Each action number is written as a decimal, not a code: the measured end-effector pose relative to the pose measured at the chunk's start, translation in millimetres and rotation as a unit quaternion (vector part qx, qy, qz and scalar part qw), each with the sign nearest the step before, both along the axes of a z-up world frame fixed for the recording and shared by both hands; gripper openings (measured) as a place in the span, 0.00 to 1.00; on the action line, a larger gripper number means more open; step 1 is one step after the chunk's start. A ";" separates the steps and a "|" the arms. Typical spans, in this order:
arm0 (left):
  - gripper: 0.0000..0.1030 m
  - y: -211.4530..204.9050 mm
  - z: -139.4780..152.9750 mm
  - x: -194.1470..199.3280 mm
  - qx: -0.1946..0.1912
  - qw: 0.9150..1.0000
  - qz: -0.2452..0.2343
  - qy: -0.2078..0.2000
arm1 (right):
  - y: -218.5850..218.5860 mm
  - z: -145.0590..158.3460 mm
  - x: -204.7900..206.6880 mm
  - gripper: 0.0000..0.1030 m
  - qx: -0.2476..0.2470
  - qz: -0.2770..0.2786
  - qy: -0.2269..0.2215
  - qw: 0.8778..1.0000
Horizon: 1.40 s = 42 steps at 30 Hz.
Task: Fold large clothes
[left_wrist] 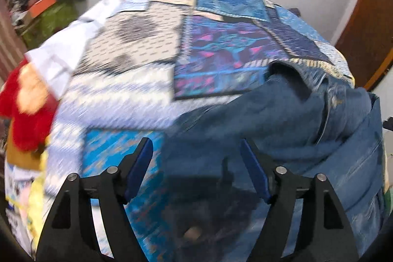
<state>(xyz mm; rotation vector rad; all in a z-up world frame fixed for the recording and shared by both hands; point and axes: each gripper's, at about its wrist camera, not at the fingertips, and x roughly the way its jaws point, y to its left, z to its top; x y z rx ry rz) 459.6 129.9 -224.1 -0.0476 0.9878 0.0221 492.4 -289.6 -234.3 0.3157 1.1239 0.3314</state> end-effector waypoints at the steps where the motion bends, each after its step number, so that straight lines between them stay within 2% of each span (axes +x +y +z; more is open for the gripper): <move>1: 0.72 -6.9 -5.1 8.4 -0.003 1.000 -0.007 0.004 | 1.8 -3.4 7.1 1.00 -0.002 -0.003 -0.001 1.000; 3: 0.72 -22.8 -13.7 29.5 -0.012 1.000 -0.025 0.011 | 4.4 -12.3 23.2 0.99 -0.001 -0.012 0.005 1.000; 5: 0.72 -42.3 -21.5 45.0 -0.021 0.999 -0.041 0.015 | 8.1 -24.8 36.6 0.94 0.013 -0.012 0.019 1.000; 7: 0.72 -55.8 -27.2 56.5 -0.022 0.998 -0.049 0.013 | 14.1 -34.6 44.9 0.81 0.030 -0.008 0.033 0.999; 9: 0.72 -66.5 -32.8 62.9 -0.016 0.998 -0.053 0.009 | 21.6 -37.2 47.8 0.74 0.028 -0.012 0.026 0.999; 10: 0.72 -70.5 -35.9 65.5 -0.011 0.999 -0.052 0.006 | 25.9 -35.9 47.5 0.63 0.025 -0.010 0.020 0.999; 11: 0.68 -74.7 -38.6 67.0 -0.006 0.999 -0.052 0.002 | 33.3 -32.4 46.2 0.55 0.018 -0.004 0.014 1.000; 12: 0.58 -78.2 -39.6 66.3 -0.007 0.998 -0.055 -0.001 | 39.9 -28.6 43.9 0.42 0.014 0.003 0.006 1.000; 13: 0.54 -80.4 -39.1 64.4 -0.008 0.998 -0.055 -0.003 | 47.7 -23.4 41.8 0.35 0.006 0.009 -0.004 1.000; 15: 0.34 -86.1 -36.7 59.1 0.008 0.999 -0.049 -0.011 | 67.0 -11.0 37.0 0.28 -0.022 0.032 -0.035 0.999; 16: 0.31 -87.6 -35.9 57.5 0.024 0.999 -0.046 -0.013 | 77.1 -3.2 33.9 0.26 -0.042 0.044 -0.057 0.997; 18: 0.23 -85.6 -35.9 55.7 0.065 0.997 -0.033 -0.020 | 90.6 7.2 30.9 0.26 -0.076 0.058 -0.092 0.991; 21: 0.24 -71.9 -45.3 60.4 0.103 0.995 -0.015 -0.004 | 95.0 4.3 35.3 0.26 -0.125 0.057 -0.105 0.985; 22: 0.26 -66.0 -50.0 61.7 0.107 0.994 -0.009 0.005 | 94.1 -0.3 37.0 0.26 -0.149 0.052 -0.108 0.982; 24: 0.44 -54.0 -57.9 61.5 0.089 0.996 0.000 0.018 | 88.6 -15.8 41.1 0.26 -0.212 0.041 -0.110 0.970; 26: 0.49 -49.1 -62.8 59.7 0.089 0.996 0.005 0.026 | 82.2 -34.6 46.3 0.27 -0.261 0.038 -0.095 0.960; 28: 0.49 -48.8 -63.6 56.6 0.092 0.995 -0.001 0.031 | 71.3 -37.8 42.3 0.27 -0.251 0.045 -0.091 0.963; 31: 0.48 -51.0 -58.5 46.4 0.104 0.994 -0.013 0.028 | 68.0 -25.6 33.0 0.27 -0.257 0.051 -0.088 0.961; 33: 0.48 -53.2 -51.5 37.8 0.114 0.993 -0.017 0.026 | 68.7 -8.4 23.1 0.27 -0.268 0.051 -0.103 0.957; 36: 0.48 -54.8 -29.8 17.3 0.106 0.994 -0.026 0.006 | 71.6 22.8 5.3 0.27 -0.280 0.047 -0.133 0.950; 42: 0.48 -54.2 22.6 -31.8 0.103 0.993 -0.035 -0.045 | 84.3 92.0 -57.9 0.27 -0.254 0.072 -0.201 0.943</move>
